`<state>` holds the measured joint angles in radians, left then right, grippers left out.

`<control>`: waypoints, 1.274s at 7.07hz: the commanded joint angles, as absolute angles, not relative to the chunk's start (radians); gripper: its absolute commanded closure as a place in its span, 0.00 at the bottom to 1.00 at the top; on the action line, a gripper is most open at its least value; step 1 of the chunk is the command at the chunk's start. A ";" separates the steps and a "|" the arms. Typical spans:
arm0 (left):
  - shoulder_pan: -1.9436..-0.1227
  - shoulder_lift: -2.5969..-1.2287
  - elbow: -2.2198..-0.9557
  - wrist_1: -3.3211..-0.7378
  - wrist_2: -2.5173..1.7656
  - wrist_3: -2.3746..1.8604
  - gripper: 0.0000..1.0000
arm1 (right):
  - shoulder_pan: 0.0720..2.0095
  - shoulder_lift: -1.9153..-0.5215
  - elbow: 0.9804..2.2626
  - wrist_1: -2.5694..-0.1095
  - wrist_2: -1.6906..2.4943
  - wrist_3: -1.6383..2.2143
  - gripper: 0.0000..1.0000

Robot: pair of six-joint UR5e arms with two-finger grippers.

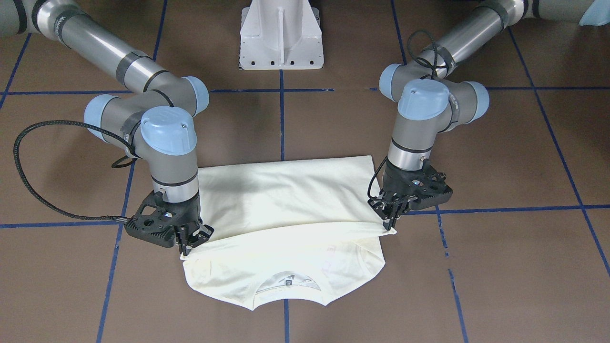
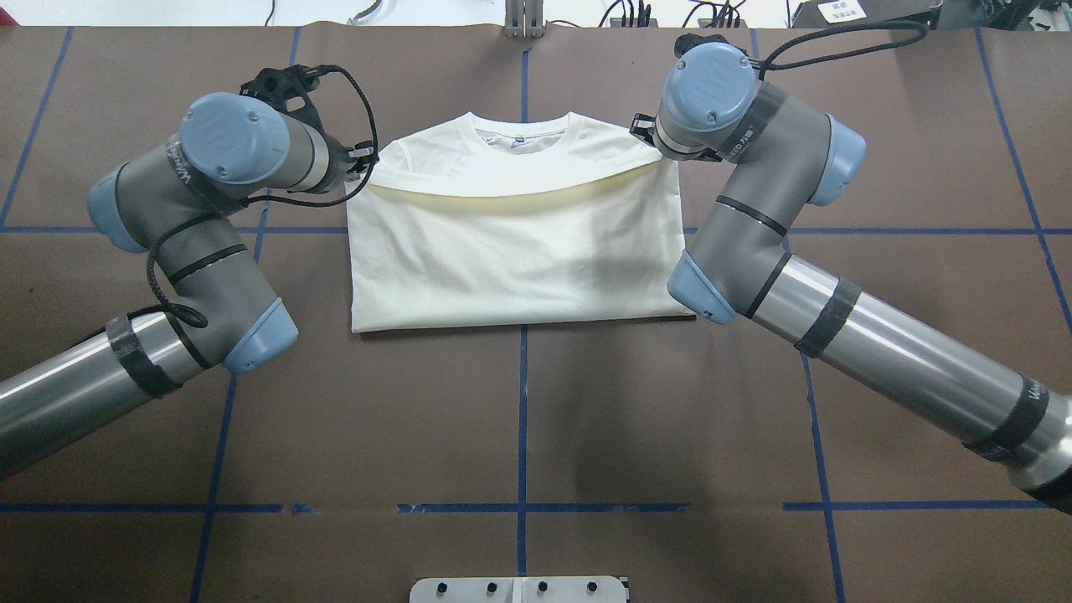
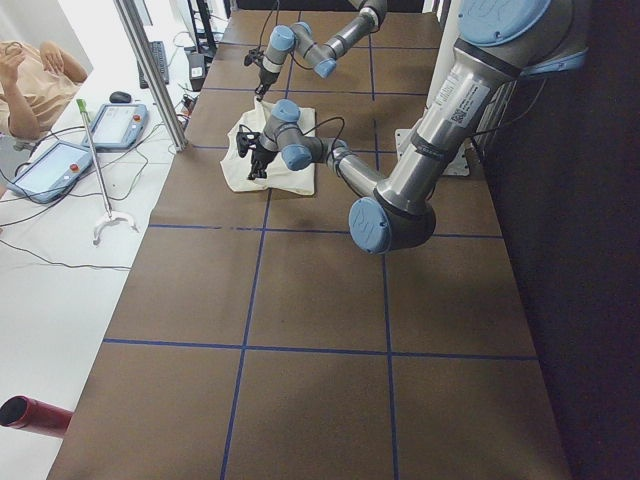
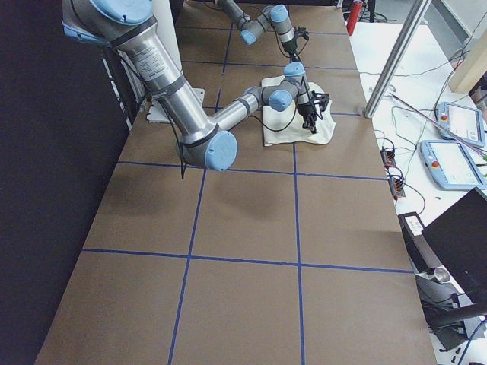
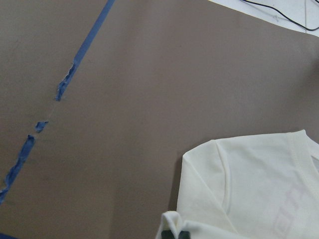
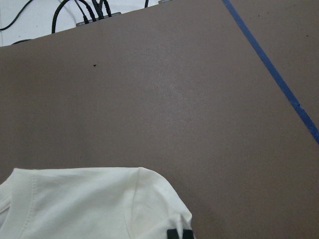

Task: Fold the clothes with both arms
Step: 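Lift the hem with both grippers and fold it up to the collar, then release the hem with both grippers and draw them back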

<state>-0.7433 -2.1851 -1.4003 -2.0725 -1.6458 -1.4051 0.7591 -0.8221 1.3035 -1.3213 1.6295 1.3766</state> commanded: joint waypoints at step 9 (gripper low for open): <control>-0.810 -2.134 -1.336 -2.521 -1.772 -1.437 0.38 | 0.603 -1.133 1.708 -1.321 1.683 1.547 0.36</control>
<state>-0.8057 -2.1617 -1.3192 -2.4516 -1.7575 -1.4303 0.6648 -1.0343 1.6036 -1.3214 1.6842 1.4508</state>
